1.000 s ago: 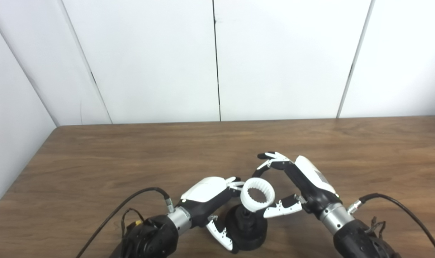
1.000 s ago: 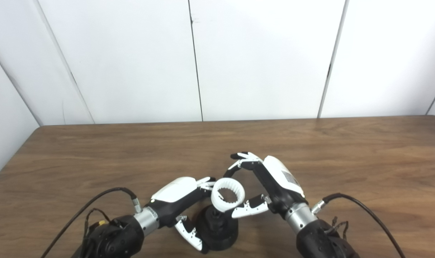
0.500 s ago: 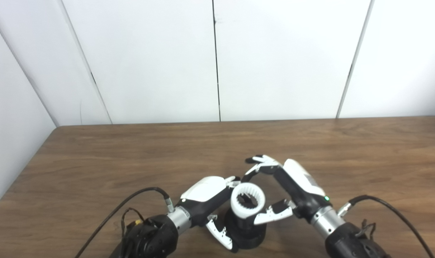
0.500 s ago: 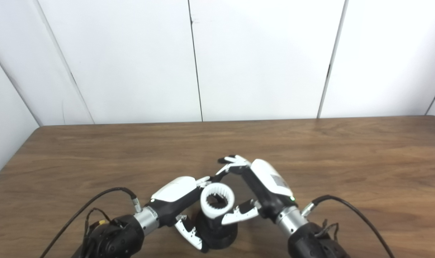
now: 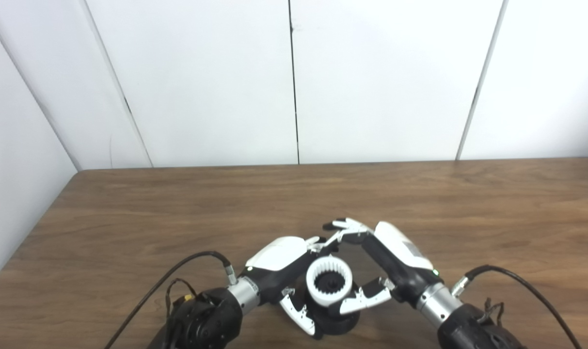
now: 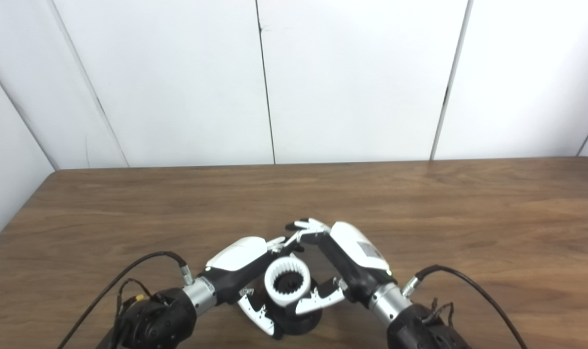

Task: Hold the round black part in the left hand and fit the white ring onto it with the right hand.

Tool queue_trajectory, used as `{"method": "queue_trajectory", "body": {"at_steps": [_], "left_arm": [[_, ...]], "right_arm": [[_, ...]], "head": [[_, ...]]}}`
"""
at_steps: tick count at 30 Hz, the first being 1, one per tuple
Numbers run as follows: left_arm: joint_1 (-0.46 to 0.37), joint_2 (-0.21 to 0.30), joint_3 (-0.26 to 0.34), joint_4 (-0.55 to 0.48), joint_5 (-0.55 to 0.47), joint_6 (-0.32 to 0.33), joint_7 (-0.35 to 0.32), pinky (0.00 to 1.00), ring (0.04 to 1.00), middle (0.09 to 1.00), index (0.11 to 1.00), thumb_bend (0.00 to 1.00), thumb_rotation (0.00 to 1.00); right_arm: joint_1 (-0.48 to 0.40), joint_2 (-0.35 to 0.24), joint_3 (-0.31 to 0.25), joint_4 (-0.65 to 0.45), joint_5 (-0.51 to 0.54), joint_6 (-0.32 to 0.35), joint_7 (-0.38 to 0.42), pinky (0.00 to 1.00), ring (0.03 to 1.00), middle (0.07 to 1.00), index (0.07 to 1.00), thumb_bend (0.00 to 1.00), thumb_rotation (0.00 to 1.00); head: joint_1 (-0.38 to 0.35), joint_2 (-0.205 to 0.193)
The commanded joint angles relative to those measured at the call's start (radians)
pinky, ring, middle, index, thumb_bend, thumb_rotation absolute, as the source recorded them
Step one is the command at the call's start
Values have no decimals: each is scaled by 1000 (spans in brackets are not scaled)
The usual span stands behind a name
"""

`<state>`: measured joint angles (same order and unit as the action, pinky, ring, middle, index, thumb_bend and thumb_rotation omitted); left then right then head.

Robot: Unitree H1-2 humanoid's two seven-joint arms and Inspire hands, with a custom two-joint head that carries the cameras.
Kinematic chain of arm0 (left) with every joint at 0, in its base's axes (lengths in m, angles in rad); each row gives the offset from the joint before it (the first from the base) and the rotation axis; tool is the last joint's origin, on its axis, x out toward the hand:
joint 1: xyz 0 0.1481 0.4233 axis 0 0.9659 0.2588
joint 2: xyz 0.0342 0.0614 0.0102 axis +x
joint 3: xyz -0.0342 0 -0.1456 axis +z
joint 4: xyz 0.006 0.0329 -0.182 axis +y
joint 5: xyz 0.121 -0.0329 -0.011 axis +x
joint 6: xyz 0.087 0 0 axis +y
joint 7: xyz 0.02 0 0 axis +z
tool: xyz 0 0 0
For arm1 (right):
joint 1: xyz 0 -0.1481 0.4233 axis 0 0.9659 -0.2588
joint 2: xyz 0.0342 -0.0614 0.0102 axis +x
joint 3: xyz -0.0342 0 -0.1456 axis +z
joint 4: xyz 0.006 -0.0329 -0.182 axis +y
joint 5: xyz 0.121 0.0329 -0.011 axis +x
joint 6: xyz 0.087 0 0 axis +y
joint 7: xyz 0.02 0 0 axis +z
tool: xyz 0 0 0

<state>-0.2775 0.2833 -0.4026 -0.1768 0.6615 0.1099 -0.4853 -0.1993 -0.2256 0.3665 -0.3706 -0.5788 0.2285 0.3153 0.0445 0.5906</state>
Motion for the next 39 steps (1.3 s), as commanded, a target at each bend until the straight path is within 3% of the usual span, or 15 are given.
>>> {"method": "queue_trajectory", "body": {"at_steps": [1, 21, 33, 34, 35, 39], "left_arm": [[-36, 0, 5, -1, 0, -5, 13, 825, 987, 931, 650, 903, 129], [-33, 7, 13, -27, -6, 10, -7, 835, 998, 936, 653, 910, 125], [-29, 9, 20, -41, -9, 15, -20, 831, 997, 936, 655, 905, 128], [-30, 10, 20, -40, -9, 13, -20, 832, 997, 937, 656, 905, 130], [-30, 10, 20, -40, -9, 12, -19, 830, 996, 936, 657, 906, 131], [-30, 9, 18, -37, -6, 8, -16, 827, 995, 935, 658, 909, 130]], "right_arm": [[-20, -8, -10, -21, -6, -7, 10, 853, 929, 864, 493, 524, 156], [31, -30, -46, -5, 16, -33, 0, 864, 941, 869, 493, 524, 155], [64, -16, -37, 75, 26, -62, -28, 870, 928, 869, 496, 523, 158], [64, -17, -36, 82, 28, -63, -28, 863, 926, 870, 585, 741, 243], [63, -18, -35, 87, 30, -63, -27, 861, 925, 876, 649, 859, 306], [64, -18, -37, 93, 36, -58, -27, 870, 927, 890, 736, 955, 344]], "head": [[2, 1], [5, 9], [8, 11], [6, 10], [6, 10], [6, 8]]}}
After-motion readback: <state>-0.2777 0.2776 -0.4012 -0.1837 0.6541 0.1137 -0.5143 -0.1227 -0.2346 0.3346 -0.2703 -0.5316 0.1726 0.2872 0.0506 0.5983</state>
